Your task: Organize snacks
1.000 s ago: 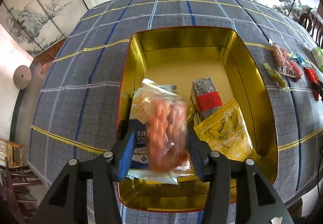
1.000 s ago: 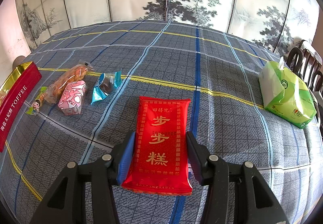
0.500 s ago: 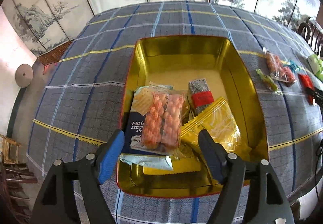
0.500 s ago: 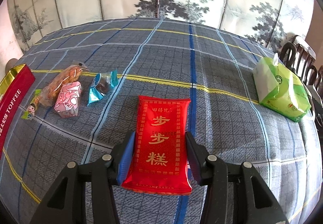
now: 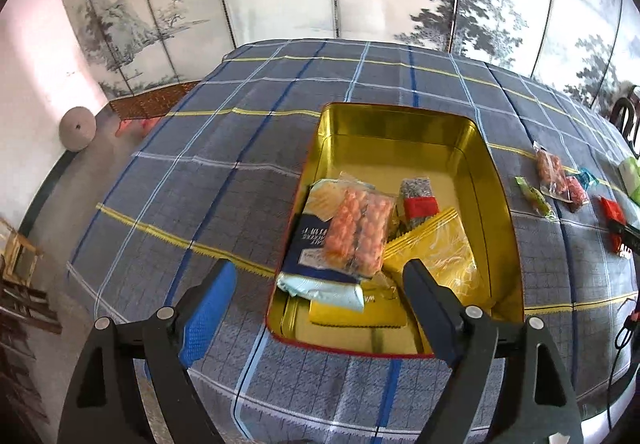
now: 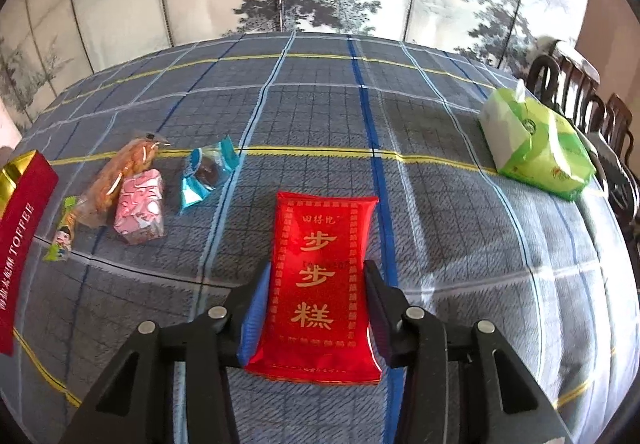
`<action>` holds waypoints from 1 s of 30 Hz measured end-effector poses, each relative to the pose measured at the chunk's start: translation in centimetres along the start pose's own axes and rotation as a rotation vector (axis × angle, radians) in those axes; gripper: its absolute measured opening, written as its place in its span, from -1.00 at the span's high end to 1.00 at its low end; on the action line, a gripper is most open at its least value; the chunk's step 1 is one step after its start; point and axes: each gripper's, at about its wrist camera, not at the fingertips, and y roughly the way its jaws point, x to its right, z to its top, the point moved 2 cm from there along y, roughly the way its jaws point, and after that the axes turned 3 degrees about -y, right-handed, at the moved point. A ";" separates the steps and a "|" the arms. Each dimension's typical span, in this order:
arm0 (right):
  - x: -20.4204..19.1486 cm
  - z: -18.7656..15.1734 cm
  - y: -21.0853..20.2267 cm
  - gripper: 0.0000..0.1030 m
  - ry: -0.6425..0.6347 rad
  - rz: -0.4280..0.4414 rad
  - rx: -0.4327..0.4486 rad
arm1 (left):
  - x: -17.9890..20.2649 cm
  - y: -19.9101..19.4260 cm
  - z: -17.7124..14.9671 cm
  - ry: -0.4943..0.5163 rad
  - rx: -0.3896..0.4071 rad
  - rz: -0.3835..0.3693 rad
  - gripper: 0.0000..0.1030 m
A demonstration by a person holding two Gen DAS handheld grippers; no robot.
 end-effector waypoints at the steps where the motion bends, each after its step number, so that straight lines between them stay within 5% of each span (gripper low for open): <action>1: -0.3 -0.1 -0.3 0.12 0.006 -0.001 0.002 | -0.1 -0.2 -0.1 -0.001 0.006 0.003 -0.62; 9: -4.0 0.6 -4.7 0.12 0.000 0.035 0.068 | -0.7 -0.5 -0.9 -0.040 -0.005 -0.039 -0.72; 22: -19.3 0.9 -9.5 0.12 -0.175 0.306 0.079 | -4.2 -1.4 -1.9 -0.104 -0.001 0.002 -0.72; 30: -25.9 0.4 -10.4 0.12 -0.258 0.382 0.067 | -6.0 -1.6 -2.3 -0.129 0.000 0.032 -0.72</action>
